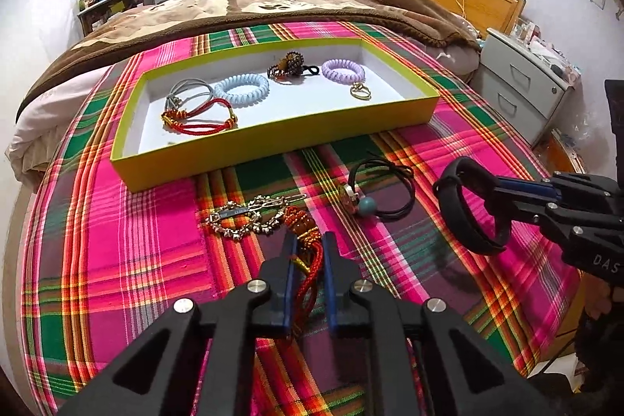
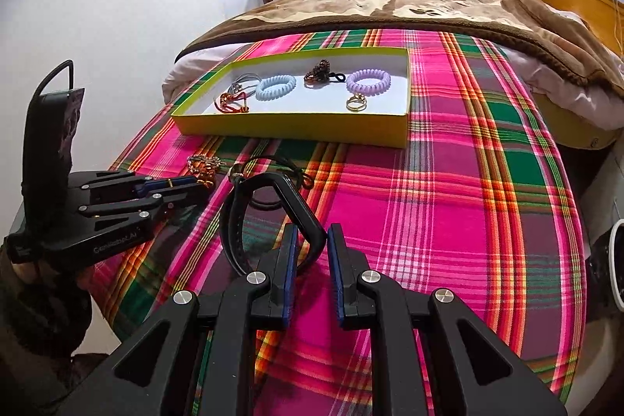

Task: Organize jewelry
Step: 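Carry the watch strap and red beaded cord over the tray with both tools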

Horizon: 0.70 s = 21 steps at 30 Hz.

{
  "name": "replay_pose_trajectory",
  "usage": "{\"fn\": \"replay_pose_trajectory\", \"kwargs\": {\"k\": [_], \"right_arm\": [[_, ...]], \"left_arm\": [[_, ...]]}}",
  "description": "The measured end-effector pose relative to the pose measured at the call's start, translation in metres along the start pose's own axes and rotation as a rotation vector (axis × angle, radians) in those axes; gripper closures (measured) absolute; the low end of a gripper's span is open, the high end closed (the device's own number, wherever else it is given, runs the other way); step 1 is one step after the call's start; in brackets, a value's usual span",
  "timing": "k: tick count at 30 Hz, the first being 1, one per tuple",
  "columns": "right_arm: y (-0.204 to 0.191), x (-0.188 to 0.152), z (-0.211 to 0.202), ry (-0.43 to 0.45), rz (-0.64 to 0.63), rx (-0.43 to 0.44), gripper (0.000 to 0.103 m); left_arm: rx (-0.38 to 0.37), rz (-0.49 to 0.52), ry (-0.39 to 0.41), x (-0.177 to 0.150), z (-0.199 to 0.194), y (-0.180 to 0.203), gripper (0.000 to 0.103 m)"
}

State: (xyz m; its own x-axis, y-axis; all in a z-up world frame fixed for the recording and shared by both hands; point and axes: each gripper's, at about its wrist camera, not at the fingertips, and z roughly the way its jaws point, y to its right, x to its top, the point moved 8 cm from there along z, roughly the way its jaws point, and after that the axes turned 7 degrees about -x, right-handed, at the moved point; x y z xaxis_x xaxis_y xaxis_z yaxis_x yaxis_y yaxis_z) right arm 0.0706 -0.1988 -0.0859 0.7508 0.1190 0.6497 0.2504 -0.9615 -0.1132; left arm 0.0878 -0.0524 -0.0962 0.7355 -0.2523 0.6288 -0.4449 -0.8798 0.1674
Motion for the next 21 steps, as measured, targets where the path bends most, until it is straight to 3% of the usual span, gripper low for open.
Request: {"fn": "replay_pose_trajectory", "kwargs": {"k": [21], "right_arm": [[-0.009,0.025,-0.011,0.059,0.011,-0.003,0.087]], "left_arm": [[0.002,-0.027,0.132,0.027,-0.045,-0.009,0.09]]}}
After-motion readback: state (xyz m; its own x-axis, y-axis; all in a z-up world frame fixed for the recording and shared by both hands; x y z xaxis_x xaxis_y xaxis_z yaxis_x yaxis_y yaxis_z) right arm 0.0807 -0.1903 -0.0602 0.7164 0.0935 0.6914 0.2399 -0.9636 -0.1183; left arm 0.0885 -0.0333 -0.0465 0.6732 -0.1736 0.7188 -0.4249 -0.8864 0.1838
